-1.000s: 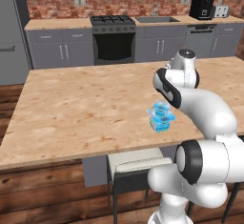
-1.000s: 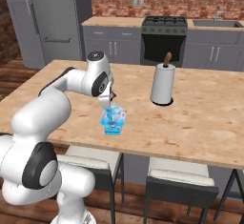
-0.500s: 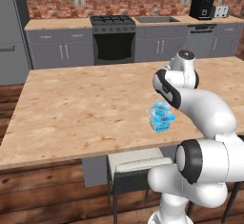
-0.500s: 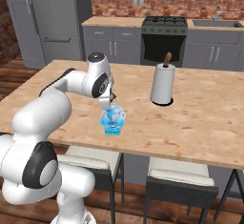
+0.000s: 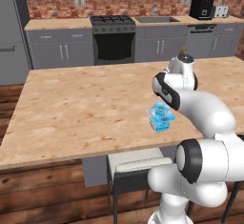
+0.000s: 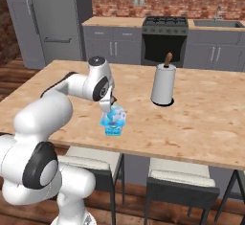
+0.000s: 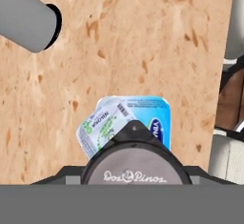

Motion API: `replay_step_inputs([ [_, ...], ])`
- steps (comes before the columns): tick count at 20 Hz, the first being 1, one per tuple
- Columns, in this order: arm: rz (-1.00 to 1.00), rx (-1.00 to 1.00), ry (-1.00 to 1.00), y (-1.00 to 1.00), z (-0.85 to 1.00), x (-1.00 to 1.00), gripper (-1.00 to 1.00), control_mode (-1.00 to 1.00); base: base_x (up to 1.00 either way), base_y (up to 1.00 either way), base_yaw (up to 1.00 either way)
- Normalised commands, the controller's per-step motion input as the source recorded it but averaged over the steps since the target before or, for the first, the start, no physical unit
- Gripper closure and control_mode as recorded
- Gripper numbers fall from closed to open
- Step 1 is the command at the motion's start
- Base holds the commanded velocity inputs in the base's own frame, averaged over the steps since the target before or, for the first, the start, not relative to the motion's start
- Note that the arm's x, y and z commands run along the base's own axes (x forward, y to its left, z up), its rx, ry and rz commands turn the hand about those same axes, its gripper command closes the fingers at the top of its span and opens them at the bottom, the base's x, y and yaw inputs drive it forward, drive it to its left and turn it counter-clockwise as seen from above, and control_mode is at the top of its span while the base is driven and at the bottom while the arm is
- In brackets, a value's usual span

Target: Stack the yogurt containers by placing the smaller containers on top of the larger containers.

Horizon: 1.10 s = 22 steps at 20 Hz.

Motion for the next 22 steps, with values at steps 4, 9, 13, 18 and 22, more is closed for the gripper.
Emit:
replay_step_inputs([
  [4, 0.0, 0.0, 0.0, 0.0, -0.13, 0.04, 1.0, -1.0, 0.0, 0.0, 0.0],
  [9, 0.0, 0.0, 0.0, 0.0, -0.1, 0.09, 1.0, -1.0, 0.0, 0.0, 0.0],
  [13, 0.0, 0.0, 0.0, 0.0, -0.07, 0.12, 1.0, -1.0, 0.0, 0.0, 0.0],
  [18, 0.0, 0.0, 0.0, 0.0, -0.03, 0.15, 1.0, -1.0, 0.0, 0.0, 0.0],
  [22, 0.0, 0.0, 0.0, 0.0, -0.02, 0.12, 1.0, -1.0, 0.0, 0.0, 0.0],
])
